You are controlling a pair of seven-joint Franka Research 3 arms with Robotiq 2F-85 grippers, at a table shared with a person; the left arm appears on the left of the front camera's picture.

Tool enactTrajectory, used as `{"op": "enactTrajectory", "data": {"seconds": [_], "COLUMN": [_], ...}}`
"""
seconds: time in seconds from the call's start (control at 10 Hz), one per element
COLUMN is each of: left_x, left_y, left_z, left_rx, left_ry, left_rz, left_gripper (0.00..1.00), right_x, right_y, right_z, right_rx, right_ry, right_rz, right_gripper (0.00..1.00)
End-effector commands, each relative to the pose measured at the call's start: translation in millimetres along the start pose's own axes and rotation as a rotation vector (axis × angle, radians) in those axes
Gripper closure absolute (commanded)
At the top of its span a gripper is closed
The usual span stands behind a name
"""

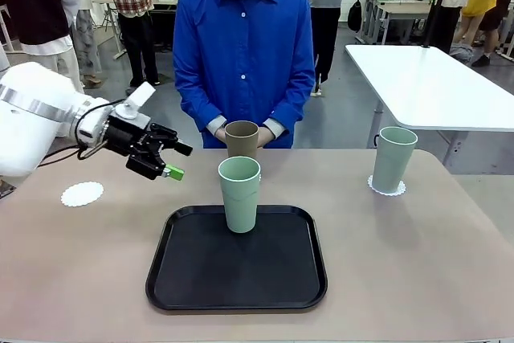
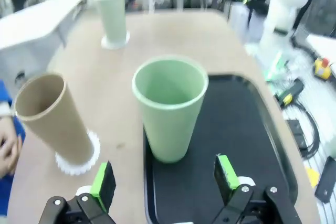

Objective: Place coasters on the table and set cups on them.
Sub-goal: Take one Reusable plastic cup from the Flat Tray and place it on a coaster set by the human.

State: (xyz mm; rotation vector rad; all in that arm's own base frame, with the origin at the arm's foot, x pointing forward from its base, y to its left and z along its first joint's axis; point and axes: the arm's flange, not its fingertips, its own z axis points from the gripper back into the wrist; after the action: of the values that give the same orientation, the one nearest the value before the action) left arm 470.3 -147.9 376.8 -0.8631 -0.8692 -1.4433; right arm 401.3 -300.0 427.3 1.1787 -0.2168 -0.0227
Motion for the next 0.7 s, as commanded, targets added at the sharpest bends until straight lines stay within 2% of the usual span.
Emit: {"op": "enactTrajectory", "data": {"seconds": [0.0,0.2,0.6], "left_x": [-28.3,-36.9,-64.3], "left_y": [-4.1,-7.1,-4.8], "left_z": [11.1,8.5,-15.2], "left_rx": [-0.006,0.023,0.015], "left_ry": [-0.132,-0.159,-0.122], "left_rz": [0.051,0.114,0.18], "left_gripper": [0.0,0.0,0.0], "right_x": [0.7,0.7,0.7], "right_y": [1.2,1.2,1.2], "right_z": [-0.8,-0.8,-0.8], "right_rx": [-0.007,-0.007,-0.007], "right_ry": [0.0,0.0,0.0], "right_rz": [-0.009,-0.009,-0.009], "right_gripper": [0.0,0.0,0.0]}}
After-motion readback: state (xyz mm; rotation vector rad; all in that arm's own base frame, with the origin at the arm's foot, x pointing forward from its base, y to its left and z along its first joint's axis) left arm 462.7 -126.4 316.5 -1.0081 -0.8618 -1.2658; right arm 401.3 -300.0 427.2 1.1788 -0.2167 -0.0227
